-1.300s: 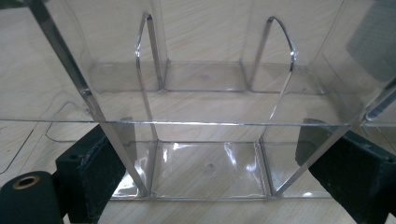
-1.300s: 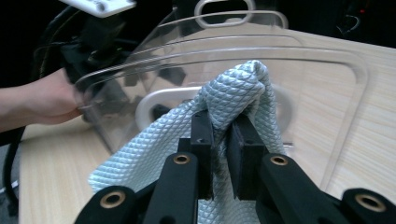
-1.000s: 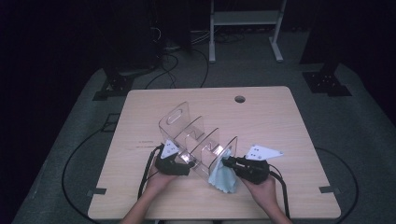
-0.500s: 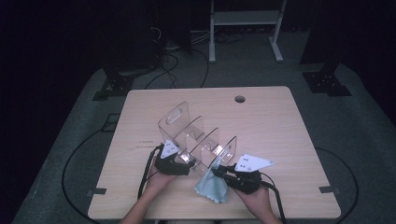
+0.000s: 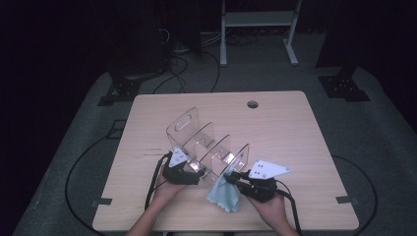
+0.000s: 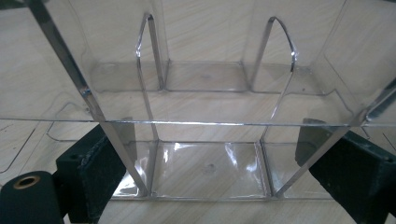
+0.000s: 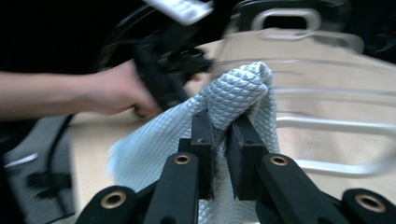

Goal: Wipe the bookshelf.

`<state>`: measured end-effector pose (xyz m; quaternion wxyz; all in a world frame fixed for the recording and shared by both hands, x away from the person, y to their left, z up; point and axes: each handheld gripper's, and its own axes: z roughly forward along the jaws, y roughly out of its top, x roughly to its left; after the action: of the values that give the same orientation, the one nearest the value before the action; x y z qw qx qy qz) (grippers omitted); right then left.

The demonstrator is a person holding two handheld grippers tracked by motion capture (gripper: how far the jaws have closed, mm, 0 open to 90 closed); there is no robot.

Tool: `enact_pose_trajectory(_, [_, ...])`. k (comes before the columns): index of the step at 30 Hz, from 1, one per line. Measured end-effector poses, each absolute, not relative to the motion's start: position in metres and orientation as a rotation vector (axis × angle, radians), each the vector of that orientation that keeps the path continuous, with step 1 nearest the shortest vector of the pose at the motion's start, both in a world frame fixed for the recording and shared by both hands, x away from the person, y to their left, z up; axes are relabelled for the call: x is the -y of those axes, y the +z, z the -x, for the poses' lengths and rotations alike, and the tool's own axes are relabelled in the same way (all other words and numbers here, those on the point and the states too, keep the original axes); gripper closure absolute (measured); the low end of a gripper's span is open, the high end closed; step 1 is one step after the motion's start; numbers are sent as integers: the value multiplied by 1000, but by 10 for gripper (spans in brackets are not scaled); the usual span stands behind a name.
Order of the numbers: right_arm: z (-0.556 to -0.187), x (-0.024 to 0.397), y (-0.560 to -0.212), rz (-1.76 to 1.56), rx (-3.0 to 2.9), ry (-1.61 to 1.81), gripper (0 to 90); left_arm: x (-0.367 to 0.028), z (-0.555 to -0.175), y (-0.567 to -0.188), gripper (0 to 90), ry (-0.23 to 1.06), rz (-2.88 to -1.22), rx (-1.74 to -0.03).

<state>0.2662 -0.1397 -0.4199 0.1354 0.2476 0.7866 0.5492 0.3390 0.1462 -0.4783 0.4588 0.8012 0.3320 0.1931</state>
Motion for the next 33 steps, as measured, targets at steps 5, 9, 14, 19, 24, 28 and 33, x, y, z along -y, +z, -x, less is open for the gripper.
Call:
enact_pose_trajectory(5, [-274,152,-410,-775,-2234,1633,813,-146,-339,-478,83,477,-1976,-816])
enact_pose_trajectory(9, [-262,134,-401,-665,-2275,1626,813,-146,-339,-478,83,472,-1974,-818])
enact_pose_trajectory(14, [-267,131,-392,-640,-2275,1605,813,-146,-339,-478,83,473,-1972,-823])
enact_pose_trajectory(19, [-289,155,-385,-752,-2193,1541,813,-146,-339,-478,83,480,-1975,-820])
enact_pose_trajectory(24, [-282,145,-382,-703,-2260,1572,814,-146,-339,-479,83,474,-1971,-822])
enact_pose_trajectory(28, [-275,134,-383,-643,-2291,1559,815,-146,-339,-478,83,476,-1972,-823])
enact_pose_trajectory(33, [-299,159,-381,-762,-2214,1523,815,-146,-339,-479,83,478,-1964,-823])
